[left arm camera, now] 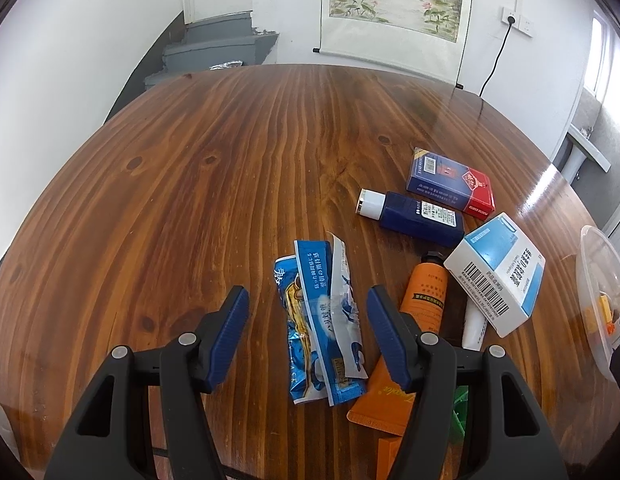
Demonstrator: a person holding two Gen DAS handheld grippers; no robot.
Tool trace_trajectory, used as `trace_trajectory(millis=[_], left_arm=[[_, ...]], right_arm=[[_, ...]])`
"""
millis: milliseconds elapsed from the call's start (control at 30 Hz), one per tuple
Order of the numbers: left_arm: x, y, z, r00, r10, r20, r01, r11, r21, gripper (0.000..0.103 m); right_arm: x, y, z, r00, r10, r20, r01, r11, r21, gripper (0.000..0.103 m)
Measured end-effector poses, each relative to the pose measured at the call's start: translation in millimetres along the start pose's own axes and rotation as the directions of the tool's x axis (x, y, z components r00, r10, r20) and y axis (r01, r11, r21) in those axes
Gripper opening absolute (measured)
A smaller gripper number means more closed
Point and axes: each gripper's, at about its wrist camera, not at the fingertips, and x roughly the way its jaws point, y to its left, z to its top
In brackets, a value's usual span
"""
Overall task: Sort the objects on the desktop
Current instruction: 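Lower the left tool onto the crumpled blue-white packets while the right tool withdraws from the bowl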
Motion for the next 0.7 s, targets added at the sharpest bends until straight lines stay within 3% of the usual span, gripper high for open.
trace_trajectory(millis=[367,400,500,700], left_arm=[[7,6,-3,1.0,-0.015,0.002,0.015,1.0,-0.021,0.065],[7,6,-3,1.0,-0.015,0.004,0.015,1.0,-0.02,0.063],[8,3,-4,1.0,-0.029,-0.004,0.029,0.999,-0.012,0.045],[7,4,-7,1.0,-0.028,-0.003,0.028,1.0,-0.01,0.043]], right_arm=[[12,33,-5,0.996,0.077,-0.053,-0.081,0.994,-0.069,0.091],[13,36,-5,0.995,0.08,-0.059,-0.085,0.994,-0.073,0.091],[18,41,-6,0.993,0.091,-0.078,-0.097,0.992,-0.082,0.091],[26,59,-9,0.987,0.109,-0.114,-0.123,0.985,-0.123,0.085]])
